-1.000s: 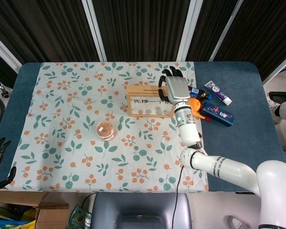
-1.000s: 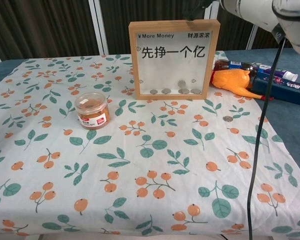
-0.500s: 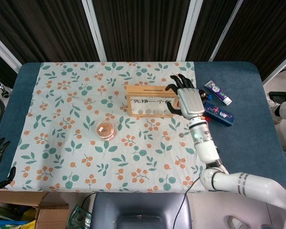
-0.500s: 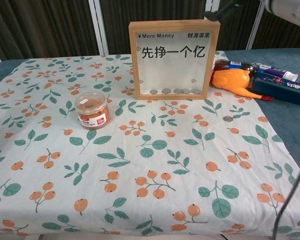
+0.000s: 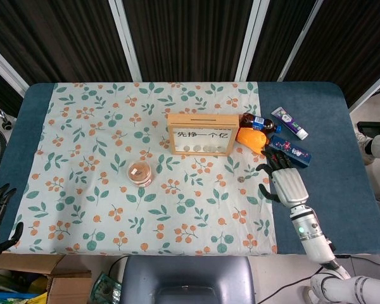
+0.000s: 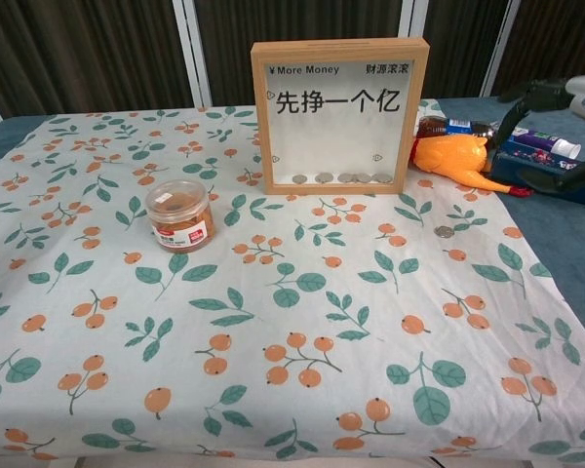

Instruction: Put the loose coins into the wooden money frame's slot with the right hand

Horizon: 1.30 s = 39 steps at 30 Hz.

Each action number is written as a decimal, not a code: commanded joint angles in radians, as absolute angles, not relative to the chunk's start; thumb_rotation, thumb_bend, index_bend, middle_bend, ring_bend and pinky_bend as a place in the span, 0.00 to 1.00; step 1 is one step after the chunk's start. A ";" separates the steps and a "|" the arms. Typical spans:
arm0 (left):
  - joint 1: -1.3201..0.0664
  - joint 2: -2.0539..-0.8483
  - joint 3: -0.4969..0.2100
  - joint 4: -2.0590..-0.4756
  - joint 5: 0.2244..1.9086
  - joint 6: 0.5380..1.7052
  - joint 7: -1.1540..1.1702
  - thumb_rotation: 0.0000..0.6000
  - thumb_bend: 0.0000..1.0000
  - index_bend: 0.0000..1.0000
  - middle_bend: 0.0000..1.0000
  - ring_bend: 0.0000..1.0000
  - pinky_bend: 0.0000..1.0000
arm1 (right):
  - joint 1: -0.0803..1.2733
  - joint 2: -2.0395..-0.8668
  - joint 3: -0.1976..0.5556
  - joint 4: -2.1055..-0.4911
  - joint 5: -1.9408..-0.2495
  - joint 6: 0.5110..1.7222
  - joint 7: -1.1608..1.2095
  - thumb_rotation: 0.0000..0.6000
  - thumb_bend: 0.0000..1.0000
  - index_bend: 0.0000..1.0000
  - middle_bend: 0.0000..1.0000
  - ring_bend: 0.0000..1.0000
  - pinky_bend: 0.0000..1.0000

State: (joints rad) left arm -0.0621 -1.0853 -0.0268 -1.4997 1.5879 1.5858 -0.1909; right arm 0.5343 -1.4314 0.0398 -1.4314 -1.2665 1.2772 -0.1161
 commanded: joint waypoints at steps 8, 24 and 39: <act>-0.061 -1.084 -0.028 -1.498 1.582 1.584 -0.194 1.00 0.45 0.00 0.00 0.00 0.00 | 0.592 -1.641 0.079 -1.099 -1.236 1.089 -0.148 1.00 0.53 0.51 0.20 0.00 0.09; -0.061 -1.083 -0.028 -1.494 1.586 1.586 -0.205 1.00 0.45 0.00 0.00 0.00 0.00 | 0.626 -1.727 0.108 -0.964 -1.244 0.970 -0.140 1.00 0.53 0.51 0.20 0.00 0.08; -0.058 -1.081 -0.027 -1.493 1.588 1.592 -0.211 1.00 0.45 0.00 0.00 0.00 0.00 | 0.636 -1.753 0.133 -0.943 -1.248 0.939 -0.158 1.00 0.53 0.52 0.20 0.00 0.08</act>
